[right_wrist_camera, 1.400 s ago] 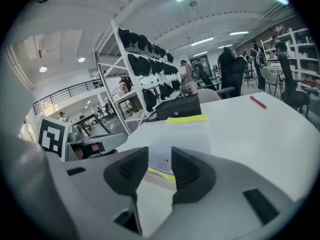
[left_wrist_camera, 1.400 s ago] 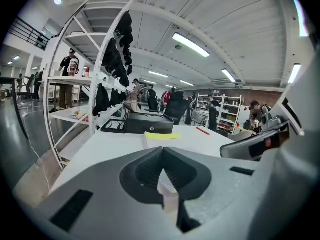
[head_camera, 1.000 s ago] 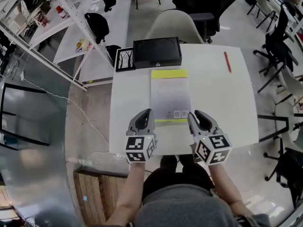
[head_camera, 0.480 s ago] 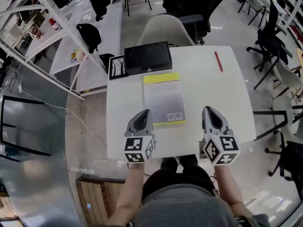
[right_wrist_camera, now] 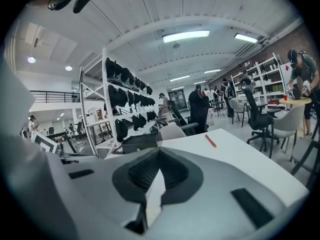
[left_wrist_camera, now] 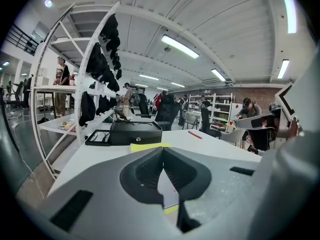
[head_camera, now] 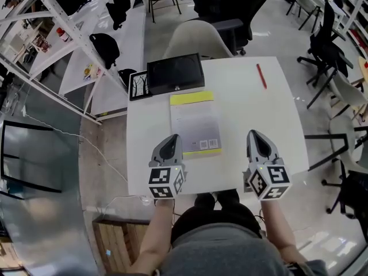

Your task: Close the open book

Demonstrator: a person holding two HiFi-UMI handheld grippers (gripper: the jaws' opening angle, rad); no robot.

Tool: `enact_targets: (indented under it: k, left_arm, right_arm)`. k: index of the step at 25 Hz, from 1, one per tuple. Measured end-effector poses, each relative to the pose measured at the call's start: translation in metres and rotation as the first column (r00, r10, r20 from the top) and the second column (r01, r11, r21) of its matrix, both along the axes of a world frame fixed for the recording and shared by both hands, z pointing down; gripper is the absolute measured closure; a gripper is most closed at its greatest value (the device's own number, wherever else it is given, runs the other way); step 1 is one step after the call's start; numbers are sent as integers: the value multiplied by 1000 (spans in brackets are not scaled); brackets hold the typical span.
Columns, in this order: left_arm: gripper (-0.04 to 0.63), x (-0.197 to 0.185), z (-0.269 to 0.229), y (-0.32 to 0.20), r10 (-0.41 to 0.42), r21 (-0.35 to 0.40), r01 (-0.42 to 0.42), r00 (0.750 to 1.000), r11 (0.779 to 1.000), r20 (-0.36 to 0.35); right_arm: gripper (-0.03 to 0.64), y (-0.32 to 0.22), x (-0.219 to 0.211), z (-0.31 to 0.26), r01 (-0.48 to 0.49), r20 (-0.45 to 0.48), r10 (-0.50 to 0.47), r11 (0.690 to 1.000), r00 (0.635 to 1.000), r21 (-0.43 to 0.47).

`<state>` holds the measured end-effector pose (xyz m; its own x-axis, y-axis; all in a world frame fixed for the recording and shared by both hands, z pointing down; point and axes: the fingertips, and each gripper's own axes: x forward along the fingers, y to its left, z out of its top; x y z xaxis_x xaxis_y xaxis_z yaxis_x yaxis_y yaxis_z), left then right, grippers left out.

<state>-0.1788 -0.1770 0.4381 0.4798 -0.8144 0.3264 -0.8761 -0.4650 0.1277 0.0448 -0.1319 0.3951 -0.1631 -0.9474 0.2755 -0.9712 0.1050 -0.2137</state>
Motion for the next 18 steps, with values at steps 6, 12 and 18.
enact_targets:
  k: [6, 12, 18]
  left_arm:
    - [589, 3, -1, -5, -9, 3, 9, 1000, 1000, 2]
    - [589, 6, 1, -9, -13, -1, 13, 1000, 1000, 10]
    - [589, 12, -1, -13, -19, 5, 19, 1000, 1000, 10]
  right_arm:
    - [615, -7, 5, 4, 16, -21, -16, 1000, 1000, 8]
    - [615, -13, 2, 3, 40, -55, -39, 999, 998, 18]
    - [615, -16, 7, 4, 45, -47, -44, 999, 998, 19]
